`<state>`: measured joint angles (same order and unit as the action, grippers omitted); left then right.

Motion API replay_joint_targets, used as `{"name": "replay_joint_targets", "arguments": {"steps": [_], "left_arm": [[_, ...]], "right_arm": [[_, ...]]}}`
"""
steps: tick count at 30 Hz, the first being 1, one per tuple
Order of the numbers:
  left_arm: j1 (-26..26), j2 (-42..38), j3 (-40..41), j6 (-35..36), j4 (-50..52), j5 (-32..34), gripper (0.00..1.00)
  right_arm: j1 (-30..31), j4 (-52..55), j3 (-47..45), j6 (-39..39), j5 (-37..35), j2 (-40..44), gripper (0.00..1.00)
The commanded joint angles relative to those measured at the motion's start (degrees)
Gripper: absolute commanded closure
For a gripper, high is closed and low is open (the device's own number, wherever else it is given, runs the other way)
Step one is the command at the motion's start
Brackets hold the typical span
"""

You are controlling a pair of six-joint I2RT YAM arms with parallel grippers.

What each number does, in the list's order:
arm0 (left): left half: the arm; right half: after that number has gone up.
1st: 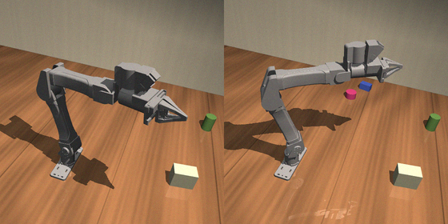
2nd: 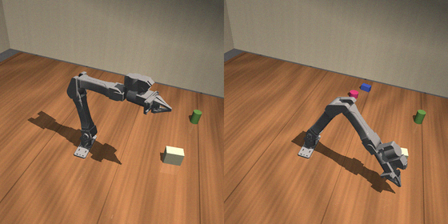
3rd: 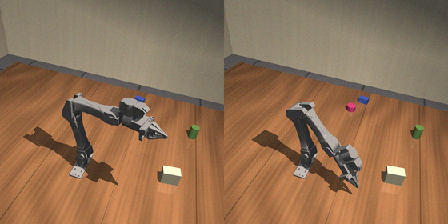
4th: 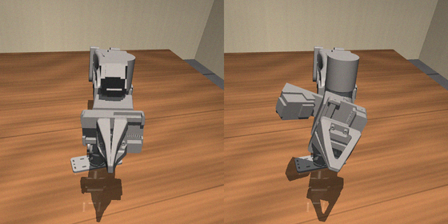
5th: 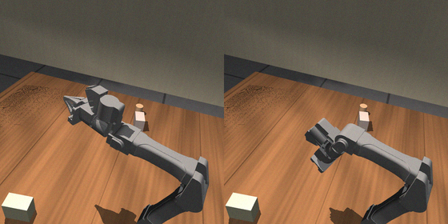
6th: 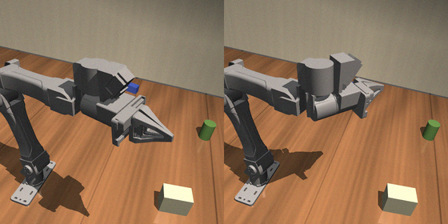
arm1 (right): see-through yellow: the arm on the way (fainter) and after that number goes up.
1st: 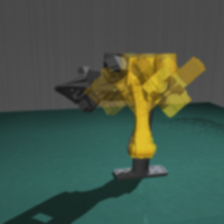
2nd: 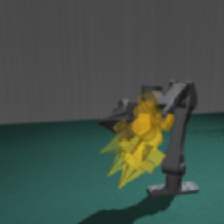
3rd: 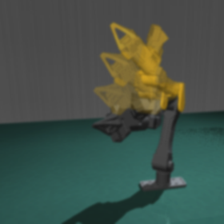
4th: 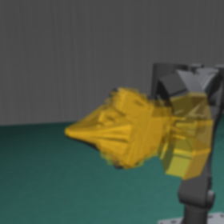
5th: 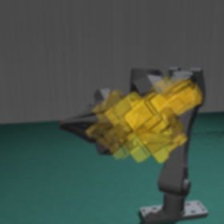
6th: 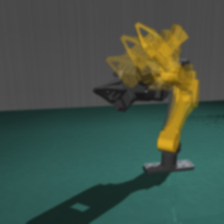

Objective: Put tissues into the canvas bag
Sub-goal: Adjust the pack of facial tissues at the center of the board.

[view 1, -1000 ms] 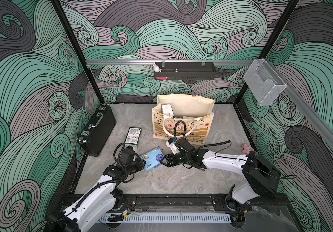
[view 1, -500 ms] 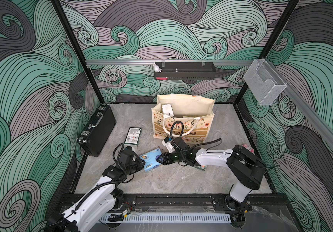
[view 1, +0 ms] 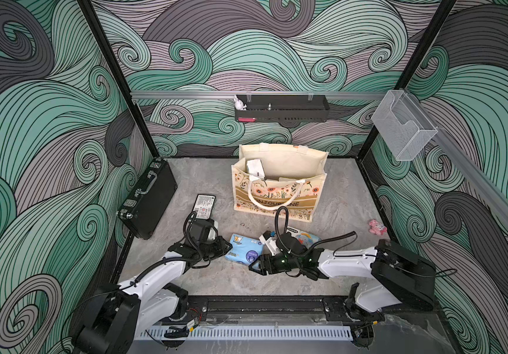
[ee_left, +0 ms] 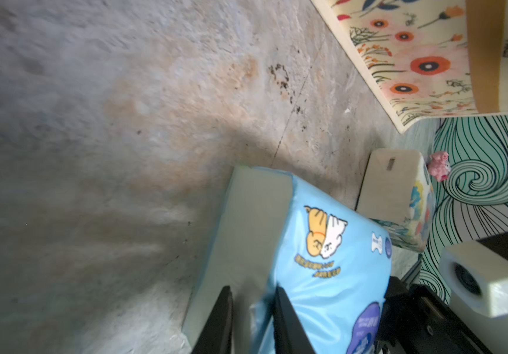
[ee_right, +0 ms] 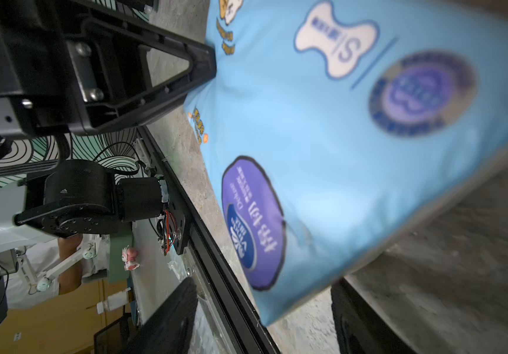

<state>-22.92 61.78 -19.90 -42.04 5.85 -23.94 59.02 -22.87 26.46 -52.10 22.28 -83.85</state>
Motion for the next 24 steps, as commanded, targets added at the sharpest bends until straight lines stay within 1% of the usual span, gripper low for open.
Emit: {"name": "replay_joint_targets", "arguments": {"steps": [1, 4, 6, 7, 10, 13, 20, 24], "left_arm": [[0.0, 2.2, 0.7, 1.6, 1.6, -2.2, 0.82], [0.0, 2.2, 1.1, 2.3, 2.3, -0.8, 0.85], [0.1, 2.0, 1.0, 2.4, 3.9, 0.8, 0.85], [0.0, 1.8, 1.0, 2.5, 4.9, 1.6, 0.89], [0.0, 0.9, 1.3, 3.0, 6.8, 4.0, 0.93], [0.0, 0.4, 1.4, 3.0, 7.5, 4.4, 0.94], [0.0, 0.7, 1.3, 3.0, 7.6, 4.5, 0.94], [0.0, 1.0, 1.4, 3.1, 7.4, 4.3, 0.94]], "right_arm": [[0.2, 1.3, -2.1, -3.0, -6.1, 3.6, 0.27], [-0.3, 1.7, -4.4, -4.0, -10.6, 6.7, 0.21], [-0.7, 1.6, -5.6, -5.0, -13.1, 8.3, 0.12], [-1.3, 1.1, -5.9, -5.3, -13.3, 8.8, 0.1], [-3.8, -0.8, -5.0, -5.2, -10.3, 7.6, 0.1], [-6.2, -3.8, -3.6, -6.1, -6.6, 3.5, 0.11], [-7.5, -20.6, -2.3, -10.7, -2.5, -9.1, 0.15], [-7.5, -31.4, -0.2, -15.1, 1.2, -17.0, 0.21]]}}
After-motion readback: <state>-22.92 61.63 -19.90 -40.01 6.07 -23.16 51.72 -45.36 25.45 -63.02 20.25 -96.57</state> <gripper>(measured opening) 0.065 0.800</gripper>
